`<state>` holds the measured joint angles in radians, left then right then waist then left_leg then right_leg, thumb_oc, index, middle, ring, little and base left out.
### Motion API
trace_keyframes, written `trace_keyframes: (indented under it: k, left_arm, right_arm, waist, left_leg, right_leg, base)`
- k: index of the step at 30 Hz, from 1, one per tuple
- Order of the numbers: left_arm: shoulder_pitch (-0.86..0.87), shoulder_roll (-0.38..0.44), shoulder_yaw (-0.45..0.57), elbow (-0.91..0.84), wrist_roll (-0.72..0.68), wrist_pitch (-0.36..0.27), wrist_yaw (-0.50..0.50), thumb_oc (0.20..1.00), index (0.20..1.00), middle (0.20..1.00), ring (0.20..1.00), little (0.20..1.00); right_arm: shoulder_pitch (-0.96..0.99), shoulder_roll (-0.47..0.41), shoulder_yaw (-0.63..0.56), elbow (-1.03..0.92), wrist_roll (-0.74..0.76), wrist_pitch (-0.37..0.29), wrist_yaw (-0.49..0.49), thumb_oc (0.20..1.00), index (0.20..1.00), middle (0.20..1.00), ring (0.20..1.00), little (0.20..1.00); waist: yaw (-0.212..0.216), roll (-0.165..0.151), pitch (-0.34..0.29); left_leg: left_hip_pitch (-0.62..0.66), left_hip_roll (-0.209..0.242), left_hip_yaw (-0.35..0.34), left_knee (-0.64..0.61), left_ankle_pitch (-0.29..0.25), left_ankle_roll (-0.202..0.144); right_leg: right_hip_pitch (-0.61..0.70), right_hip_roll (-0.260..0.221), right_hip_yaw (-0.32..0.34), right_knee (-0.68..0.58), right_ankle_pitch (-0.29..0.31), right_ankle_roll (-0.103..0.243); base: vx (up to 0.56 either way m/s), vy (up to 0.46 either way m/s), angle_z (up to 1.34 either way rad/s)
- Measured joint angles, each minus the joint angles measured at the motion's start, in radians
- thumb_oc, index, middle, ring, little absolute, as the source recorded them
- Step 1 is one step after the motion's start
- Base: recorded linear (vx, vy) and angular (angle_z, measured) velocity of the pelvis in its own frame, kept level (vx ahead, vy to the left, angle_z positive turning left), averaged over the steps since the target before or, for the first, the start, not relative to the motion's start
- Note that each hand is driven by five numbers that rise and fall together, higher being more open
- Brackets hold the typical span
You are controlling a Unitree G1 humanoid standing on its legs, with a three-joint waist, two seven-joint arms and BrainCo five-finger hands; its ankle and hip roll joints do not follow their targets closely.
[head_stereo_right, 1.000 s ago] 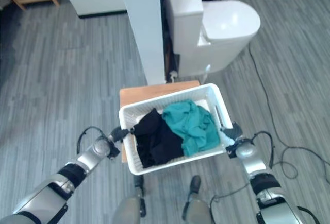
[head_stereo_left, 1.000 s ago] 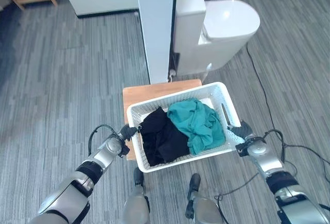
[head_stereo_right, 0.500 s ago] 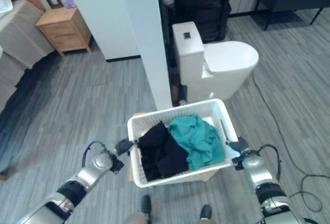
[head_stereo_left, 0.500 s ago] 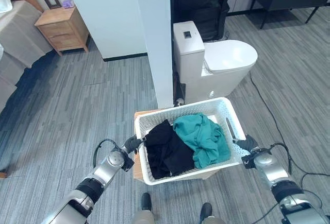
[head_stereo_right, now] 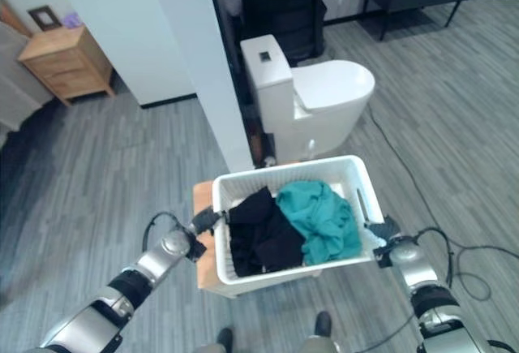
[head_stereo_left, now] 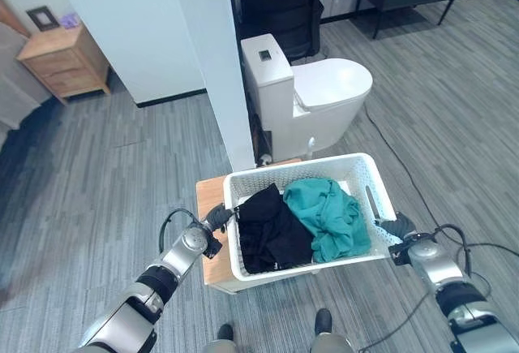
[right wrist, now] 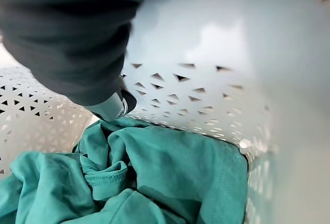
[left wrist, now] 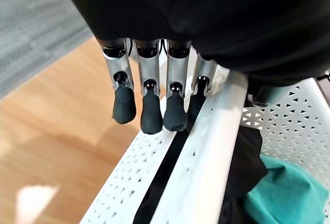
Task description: Grab the laundry basket,head to the washer,open it,put in the laundry and shut it.
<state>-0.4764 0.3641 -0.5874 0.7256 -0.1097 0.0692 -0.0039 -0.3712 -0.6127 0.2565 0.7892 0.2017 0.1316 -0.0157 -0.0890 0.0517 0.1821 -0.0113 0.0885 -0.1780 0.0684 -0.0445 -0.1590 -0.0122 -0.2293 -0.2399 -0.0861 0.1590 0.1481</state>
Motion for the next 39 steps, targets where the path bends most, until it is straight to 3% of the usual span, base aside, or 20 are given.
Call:
trace_keyframes:
  k: [2, 5, 7, 9, 10, 11, 12, 13, 15, 16, 17, 21, 22, 23, 26, 30, 32, 34, 37, 39]
  left_arm:
    - [0.0, 0.001, -0.008, 0.003, 0.002, 0.0, 0.0, 0.2, 0.2, 0.2, 0.2, 0.2]
    - [0.0, 0.006, -0.007, 0.018, 0.004, -0.001, 0.002, 0.2, 0.2, 0.2, 0.2, 0.2]
    - [-0.004, 0.017, -0.009, 0.038, 0.01, -0.005, 0.0, 0.2, 0.2, 0.2, 0.2, 0.2]
    - [-0.005, 0.027, -0.01, 0.044, 0.013, -0.006, -0.001, 0.2, 0.2, 0.2, 0.2, 0.2]
    - [-0.005, 0.03, -0.01, 0.043, 0.013, -0.006, 0.0, 0.2, 0.2, 0.2, 0.2, 0.2]
    - [-0.001, 0.048, -0.011, 0.04, 0.013, -0.008, 0.001, 0.2, 0.2, 0.2, 0.2, 0.2]
    - [-0.022, 0.057, -0.001, 0.048, 0.015, -0.001, -0.003, 0.2, 0.2, 0.2, 0.2, 0.2]
    - [-0.024, 0.048, -0.003, 0.04, 0.015, -0.002, -0.004, 0.2, 0.2, 0.2, 0.2, 0.2]
    - [-0.034, 0.049, -0.005, 0.044, 0.015, -0.002, -0.005, 0.2, 0.2, 0.2, 0.2, 0.2]
    - [-0.033, 0.056, -0.028, 0.044, 0.014, -0.004, -0.003, 0.2, 0.2, 0.2, 0.2, 0.2]
    - [-0.033, 0.063, -0.033, 0.052, 0.012, -0.008, -0.003, 0.2, 0.2, 0.2, 0.2, 0.2]
    - [-0.049, 0.065, -0.048, 0.097, 0.0, -0.027, 0.0, 0.2, 0.2, 0.2, 0.2, 0.2]
    - [-0.065, 0.066, -0.045, 0.118, -0.002, -0.032, 0.002, 0.2, 0.2, 0.2, 0.2, 0.2]
    - [-0.068, 0.046, -0.034, 0.131, -0.002, -0.039, 0.009, 0.2, 0.2, 0.2, 0.2, 0.2]
    - [-0.049, 0.031, -0.009, 0.174, -0.002, -0.044, 0.024, 0.2, 0.2, 0.2, 0.2, 0.2]
    - [-0.033, 0.026, 0.005, 0.151, -0.002, -0.046, 0.024, 0.2, 0.2, 0.2, 0.2, 0.2]
    - [-0.036, 0.025, 0.019, 0.149, -0.002, -0.047, 0.027, 0.2, 0.2, 0.2, 0.2, 0.2]
    - [-0.039, 0.021, 0.012, 0.144, -0.002, -0.049, 0.028, 0.2, 0.2, 0.2, 0.2, 0.2]
    - [-0.041, 0.024, 0.014, 0.119, -0.002, -0.049, 0.028, 0.2, 0.2, 0.2, 0.2, 0.2]
    - [-0.043, 0.03, 0.02, 0.114, -0.002, -0.044, 0.03, 0.2, 0.2, 0.2, 0.2, 0.2]
  right_arm:
    - [-0.01, -0.002, 0.0, 0.002, -0.003, 0.002, 0.002, 0.2, 0.2, 0.2, 0.2, 0.2]
    - [-0.002, 0.015, 0.001, 0.007, -0.01, 0.006, 0.004, 0.2, 0.2, 0.2, 0.2, 0.2]
    - [0.011, 0.038, 0.001, 0.007, -0.014, 0.006, 0.005, 0.2, 0.2, 0.2, 0.2, 0.2]
    - [0.014, 0.054, 0.004, 0.009, -0.022, 0.015, 0.008, 0.2, 0.2, 0.2, 0.2, 0.2]
    - [0.01, 0.058, 0.005, 0.009, -0.025, 0.021, 0.007, 0.2, 0.2, 0.2, 0.2, 0.2]
    - [-0.016, 0.075, 0.01, 0.021, -0.031, 0.022, 0.003, 0.2, 0.2, 0.2, 0.2, 0.2]
    - [-0.031, 0.079, 0.026, 0.034, -0.041, 0.027, 0.015, 0.2, 0.2, 0.2, 0.2, 0.2]
    - [-0.03, 0.07, 0.026, 0.049, -0.04, 0.039, 0.023, 0.2, 0.2, 0.2, 0.2, 0.2]
    - [-0.042, 0.062, 0.026, 0.067, -0.034, 0.041, 0.042, 0.2, 0.2, 0.2, 0.2, 0.2]
    - [-0.069, 0.066, 0.03, 0.1, -0.025, 0.036, 0.043, 0.2, 0.2, 0.2, 0.2, 0.2]
    - [-0.099, 0.069, 0.05, 0.142, -0.021, 0.022, 0.048, 0.2, 0.2, 0.2, 0.2, 0.2]
    - [-0.17, 0.072, 0.097, 0.216, -0.02, 0.001, 0.065, 0.2, 0.2, 0.2, 0.2, 0.2]
    - [-0.188, 0.077, 0.102, 0.221, -0.02, -0.003, 0.064, 0.2, 0.2, 0.2, 0.2, 0.2]
    - [-0.201, 0.076, 0.098, 0.24, -0.02, -0.005, 0.061, 0.2, 0.2, 0.2, 0.2, 0.2]
    - [-0.186, 0.1, 0.122, 0.249, -0.02, -0.001, 0.06, 0.2, 0.2, 0.2, 0.2, 0.2]
    - [-0.174, 0.085, 0.121, 0.219, -0.019, 0.0, 0.045, 0.2, 0.2, 0.2, 0.2, 0.2]
    - [-0.19, 0.083, 0.128, 0.206, -0.019, -0.001, 0.038, 0.2, 0.2, 0.2, 0.2, 0.2]
    - [-0.189, 0.072, 0.127, 0.209, -0.018, -0.002, 0.038, 0.2, 0.2, 0.2, 0.2, 0.2]
    - [-0.157, 0.06, 0.12, 0.183, 0.001, -0.002, 0.038, 0.2, 0.2, 0.2, 0.2, 0.2]
    - [-0.154, 0.06, 0.118, 0.161, 0.001, -0.001, 0.038, 0.2, 0.2, 0.2, 0.2, 0.2]
  waist:
    - [-0.013, -0.002, 0.001]
    - [-0.01, -0.015, 0.005]
    - [-0.016, -0.023, 0.005]
    - [-0.003, -0.032, 0.005]
    - [-0.005, -0.038, 0.007]
    - [0.003, -0.048, 0.013]
    - [0.03, -0.017, 0.025]
    - [0.032, -0.006, 0.023]
    - [0.038, -0.003, 0.026]
    - [0.083, 0.002, 0.027]
    - [0.105, 0.0, 0.026]
    - [0.208, -0.022, 0.014]
    - [0.23, -0.047, 0.002]
    - [0.22, -0.037, 0.0]
    - [0.234, -0.071, -0.018]
    - [0.178, -0.094, -0.018]
    - [0.184, -0.096, -0.014]
    - [0.181, -0.102, 0.003]
    - [0.183, -0.089, 0.012]
    - [0.185, -0.071, 0.017]
  left_leg:
    - [0.009, -0.045, 0.044, 0.0, -0.039, 0.05]
    - [0.035, -0.141, 0.129, 0.039, -0.075, 0.118]
    - [0.025, -0.186, 0.167, 0.084, -0.111, 0.159]
    - [0.033, -0.196, 0.235, 0.087, -0.11, 0.179]
    - [0.018, -0.208, 0.257, 0.12, -0.108, 0.191]
    - [-0.036, -0.218, 0.297, 0.176, -0.12, 0.246]
    - [-0.052, -0.193, 0.315, 0.138, -0.096, 0.269]
    - [-0.05, -0.179, 0.319, 0.123, -0.085, 0.272]
    - [-0.047, -0.154, 0.333, 0.111, -0.057, 0.266]
    - [-0.014, -0.115, 0.383, 0.059, -0.023, 0.247]
    - [-0.005, -0.102, 0.42, 0.045, -0.013, 0.247]
    - [-0.002, -0.05, 0.563, 0.043, 0.008, 0.22]
    - [-0.052, -0.024, 0.566, 0.084, 0.011, 0.207]
    - [-0.078, 0.024, 0.556, 0.102, 0.029, 0.19]
    - [-0.097, 0.165, 0.544, 0.136, 0.116, 0.174]
    - [-0.107, 0.219, 0.484, 0.097, 0.237, 0.109]
    - [-0.144, 0.243, 0.356, 0.12, 0.261, 0.075]
    - [-0.153, 0.159, 0.199, 0.086, 0.21, 0.009]
    - [-0.183, 0.028, 0.249, 0.072, 0.202, 0.022]
    - [-0.179, 0.003, 0.255, 0.014, 0.201, 0.028]
  right_leg:
    - [-0.021, -0.044, 0.043, 0.0, 0.027, 0.024]
    - [-0.062, -0.126, 0.107, 0.032, 0.063, 0.008]
    - [-0.09, -0.159, 0.106, 0.044, 0.104, -0.016]
    - [-0.146, -0.166, 0.086, 0.083, 0.167, 0.004]
    - [-0.169, -0.16, 0.052, 0.08, 0.23, -0.006]
    - [-0.203, -0.136, 0.009, 0.036, 0.329, -0.109]
    - [-0.283, -0.131, -0.159, 0.315, 0.031, -0.106]
    - [-0.273, -0.125, -0.158, 0.409, -0.064, -0.069]
    - [-0.243, -0.116, -0.152, 0.538, -0.172, -0.041]
    - [-0.189, -0.101, -0.153, 0.614, -0.252, -0.005]
    - [-0.152, -0.11, -0.167, 0.637, -0.294, -0.003]
    - [-0.05, -0.137, -0.14, 0.623, -0.386, 0.037]
    - [0.002, -0.099, -0.14, 0.469, -0.388, 0.037]
    - [0.015, -0.041, -0.154, 0.392, -0.377, -0.006]
    - [0.027, 0.125, -0.109, 0.26, -0.302, -0.111]
    - [0.04, 0.207, -0.11, 0.192, -0.264, -0.16]
    - [0.03, 0.244, -0.072, 0.157, -0.237, -0.202]
    - [0.03, 0.231, -0.065, 0.144, -0.224, -0.221]
    - [0.07, 0.225, -0.07, 0.048, -0.178, -0.238]
    - [0.084, 0.243, -0.07, 0.012, -0.158, -0.24]
  base:
    - [-0.13, 0.321, -0.59]
    - [-0.15, 0.337, -0.86]
    - [-0.19, 0.241, -0.91]
    - [-0.42, 0.174, -0.81]
    - [-0.56, 0.193, -0.94]
    - [-0.41, 0.131, -1.71]
    - [-0.35, 0.076, -1.63]
    - [-0.23, -0.002, -1.21]
    - [-0.18, -0.047, -0.48]
    - [-0.22, -0.134, -0.91]
    - [-0.31, -0.233, -1.2]
    - [-0.27, -0.355, -1.11]
    - [-0.27, -0.442, -0.94]
    - [-0.28, -0.596, -0.99]
    - [-0.16, -0.487, -0.91]
    - [-0.13, -0.223, -0.22]
    - [-0.1, -0.174, -0.58]
    - [-0.04, -0.125, -0.26]
    - [0.04, -0.056, 0.06]
    - [0.0, -0.041, 0.01]
